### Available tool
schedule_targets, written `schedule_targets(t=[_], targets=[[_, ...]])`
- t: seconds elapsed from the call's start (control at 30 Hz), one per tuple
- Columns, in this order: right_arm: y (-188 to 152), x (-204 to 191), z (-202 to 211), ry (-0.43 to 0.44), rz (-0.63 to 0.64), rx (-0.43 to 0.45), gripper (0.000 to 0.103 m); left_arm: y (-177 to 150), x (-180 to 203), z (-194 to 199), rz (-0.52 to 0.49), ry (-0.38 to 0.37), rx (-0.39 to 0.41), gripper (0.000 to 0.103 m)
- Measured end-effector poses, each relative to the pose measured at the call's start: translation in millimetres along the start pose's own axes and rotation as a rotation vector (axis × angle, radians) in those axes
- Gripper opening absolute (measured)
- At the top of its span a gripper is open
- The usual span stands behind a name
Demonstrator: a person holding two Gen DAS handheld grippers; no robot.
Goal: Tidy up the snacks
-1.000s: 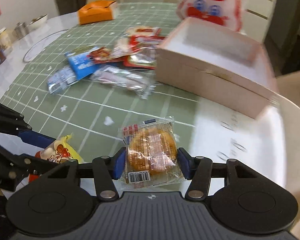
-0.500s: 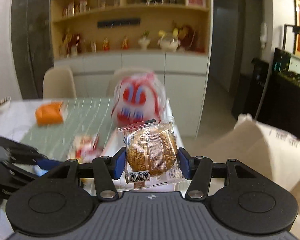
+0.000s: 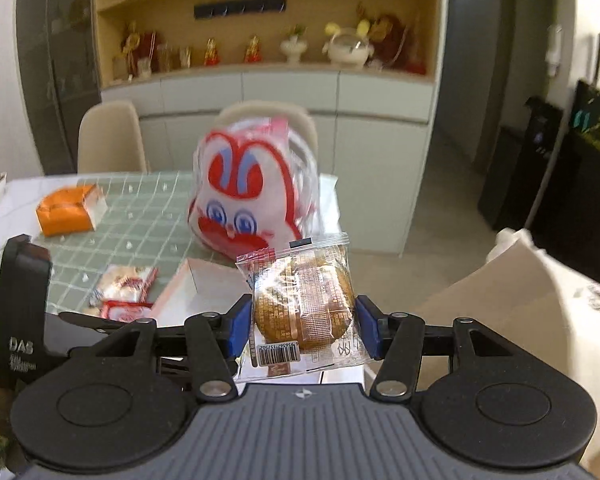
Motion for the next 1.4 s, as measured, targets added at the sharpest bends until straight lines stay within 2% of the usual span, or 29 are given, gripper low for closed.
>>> schedule_targets(t=[0.13,0.27,0.33,0.4,0.47,0.57,0.6,0.67,0.77,0.87,0.97,1.03,1.07,1.1,1.2,1.3,1.4], targets=[[-6.7,3.2,-56.0,0.073,0.003,-0.082,0.054,-4.4,-7.6,14.0,0.063,-0.004,0.036,0.048],[-18.4,-0.3,-117.2,0.175,-0.011,-0.180,0.055,-21.7,-22.4,40.6,0.133,0.048,0.048,0.048],[-21.5,-5.6,-135.9,0.169,0.012,-0.203,0.056,-31.6,-36.9,59.4,0.191,0.069,0.062,0.048],[-20.3,-16.2,-143.8,0.149,0.082,-0.194,0.058,-41.3,-54.2,76.7,0.266,0.082,0.079,0.042],[-13.0,-31.8,-143.7,0.140,0.150,-0.156,0.060,-47.2,-70.4,90.3,0.329,0.127,0.091,0.042],[7.4,-70.6,-140.6,0.234,0.189,-0.129,0.073,-51.3,-92.4,109.8,0.401,0.171,0.124,0.042],[13.9,-84.8,-142.5,0.262,0.194,-0.133,0.074,-52.4,-100.2,115.3,0.411,0.188,0.128,0.042],[27.2,-117.4,-153.4,0.317,0.193,-0.168,0.076,-52.6,-114.1,122.1,0.396,0.248,0.119,0.042],[44.5,-161.6,-191.5,0.377,0.131,-0.278,0.076,-62.8,-138.2,130.6,0.411,0.337,0.096,0.042],[55.9,-189.9,-231.7,0.327,0.113,-0.305,0.076,-80.8,-161.9,140.1,0.461,0.331,0.059,0.042],[65.2,-203.8,-278.7,0.253,0.062,-0.298,0.076,-96.7,-178.8,147.0,0.461,0.324,0.015,0.042],[67.9,-203.0,-309.5,0.182,0.027,-0.311,0.067,-107.5,-190.5,152.3,0.469,0.314,-0.011,0.042],[67.1,-201.6,-323.6,0.156,0.016,-0.328,0.049,-112.1,-197.1,155.2,0.475,0.306,-0.021,0.042],[65.3,-202.2,-332.4,0.150,0.015,-0.354,0.035,-117.4,-201.2,158.2,0.475,0.301,-0.027,0.042],[49.3,-209.4,-340.3,0.164,0.044,-0.436,0.031,-122.6,-217.9,161.1,0.474,0.278,-0.029,0.037],[33.0,-219.4,-324.3,0.148,0.116,-0.449,0.029,-120.1,-231.7,163.0,0.462,0.258,-0.027,0.037],[20.8,-220.7,-304.2,0.178,0.074,-0.470,0.029,-117.2,-241.5,161.3,0.448,0.233,-0.031,0.037]])
Point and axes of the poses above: each gripper's, at about its wrist camera, not at the fingertips, and z roughly against the way its jaws point, x to its right, y to its top, the point moved 4 cm from there along -z, roughly the way its jaws point, and after that the axes turned 7 degrees about y, right-handed, at the moved point
